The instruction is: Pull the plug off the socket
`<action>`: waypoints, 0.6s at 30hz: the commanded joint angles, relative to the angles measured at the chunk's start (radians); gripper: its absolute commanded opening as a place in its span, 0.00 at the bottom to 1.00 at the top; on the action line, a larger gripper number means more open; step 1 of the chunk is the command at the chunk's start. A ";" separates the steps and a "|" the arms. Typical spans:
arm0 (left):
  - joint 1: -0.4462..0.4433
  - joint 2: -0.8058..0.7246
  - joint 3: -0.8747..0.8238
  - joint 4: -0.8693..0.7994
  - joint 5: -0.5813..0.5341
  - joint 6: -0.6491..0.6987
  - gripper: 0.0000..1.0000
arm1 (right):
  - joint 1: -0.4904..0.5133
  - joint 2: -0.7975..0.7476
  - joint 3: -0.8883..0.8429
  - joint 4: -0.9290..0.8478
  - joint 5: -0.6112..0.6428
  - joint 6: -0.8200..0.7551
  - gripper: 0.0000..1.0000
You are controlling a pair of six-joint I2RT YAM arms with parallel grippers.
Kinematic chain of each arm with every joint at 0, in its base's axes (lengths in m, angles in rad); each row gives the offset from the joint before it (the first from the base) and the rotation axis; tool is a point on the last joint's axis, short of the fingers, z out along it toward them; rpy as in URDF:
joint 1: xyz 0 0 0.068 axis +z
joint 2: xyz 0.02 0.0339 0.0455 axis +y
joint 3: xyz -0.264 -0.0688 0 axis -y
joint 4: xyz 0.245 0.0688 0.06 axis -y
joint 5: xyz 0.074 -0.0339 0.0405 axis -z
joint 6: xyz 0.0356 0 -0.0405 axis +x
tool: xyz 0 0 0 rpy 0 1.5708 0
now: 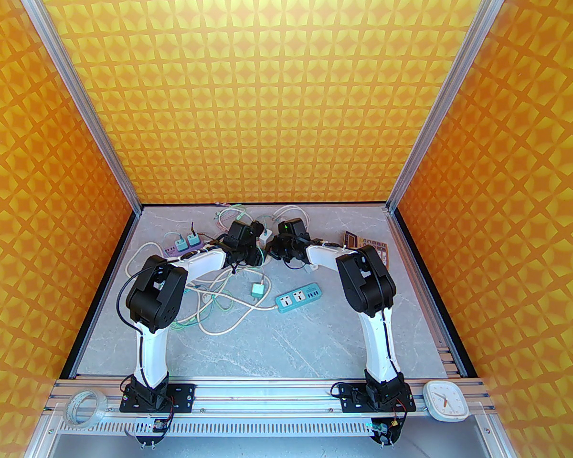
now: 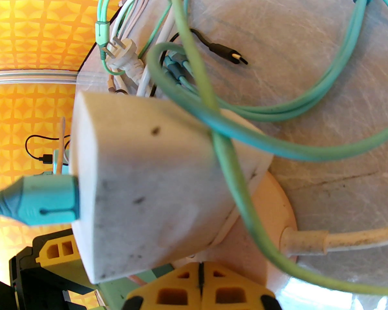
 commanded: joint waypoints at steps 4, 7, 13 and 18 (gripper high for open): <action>0.018 0.006 0.022 -0.016 0.085 0.055 0.56 | -0.004 0.048 0.012 -0.123 0.032 -0.047 0.00; 0.018 0.013 0.027 -0.020 0.085 0.068 0.53 | -0.005 0.048 0.013 -0.127 0.031 -0.050 0.00; 0.018 0.017 0.021 -0.022 0.053 0.078 0.40 | -0.007 0.047 0.022 -0.138 0.032 -0.053 0.00; 0.018 -0.001 0.010 -0.003 0.034 0.060 0.29 | -0.005 0.057 0.042 -0.188 0.048 -0.054 0.00</action>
